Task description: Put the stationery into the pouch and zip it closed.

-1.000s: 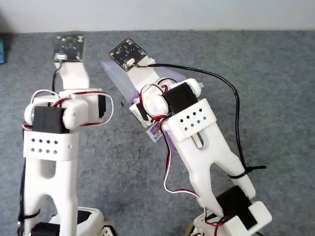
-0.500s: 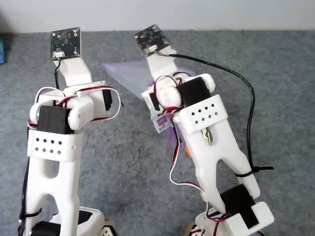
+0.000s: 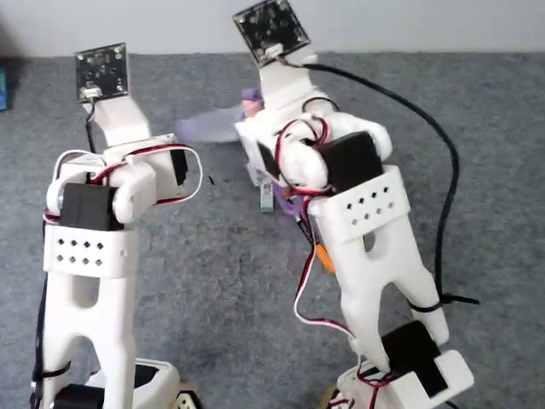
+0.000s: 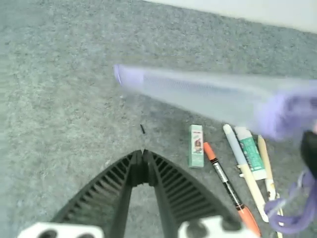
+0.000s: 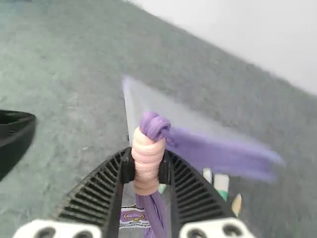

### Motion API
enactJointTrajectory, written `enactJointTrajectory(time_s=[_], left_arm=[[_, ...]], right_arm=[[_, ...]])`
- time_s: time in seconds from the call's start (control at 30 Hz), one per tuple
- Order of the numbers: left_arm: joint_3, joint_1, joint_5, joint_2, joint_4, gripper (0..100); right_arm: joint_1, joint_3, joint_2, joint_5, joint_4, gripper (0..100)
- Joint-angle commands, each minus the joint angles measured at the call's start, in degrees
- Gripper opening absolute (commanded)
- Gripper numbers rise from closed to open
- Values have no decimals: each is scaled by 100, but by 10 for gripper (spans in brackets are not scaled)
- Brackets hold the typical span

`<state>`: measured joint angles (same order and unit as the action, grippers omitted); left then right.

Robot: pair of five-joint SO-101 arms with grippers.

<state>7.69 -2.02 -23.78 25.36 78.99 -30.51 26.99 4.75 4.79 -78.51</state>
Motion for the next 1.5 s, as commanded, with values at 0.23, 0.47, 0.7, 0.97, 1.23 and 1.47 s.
enactJointTrajectory(time_s=[0.23, 0.47, 0.7, 0.97, 1.23, 1.47], left_arm=[[-347, 97, -26, 1099, 624, 16], [-347, 62, -44, 1213, 659, 16], [-338, -316, -97, 1196, 554, 85], [-347, -413, -352, 1196, 431, 126], [-330, -369, -352, 721, 158, 126], [-365, -404, -352, 316, -18, 124]], right_arm=[[-848, 308, 119, 501, 92, 9], [-505, 316, -198, 492, -119, 9], [-479, 308, -259, 484, -119, 9], [-470, 308, -259, 475, -119, 9], [-470, 308, -259, 220, -110, 9], [-470, 308, -259, 220, -110, 9]])
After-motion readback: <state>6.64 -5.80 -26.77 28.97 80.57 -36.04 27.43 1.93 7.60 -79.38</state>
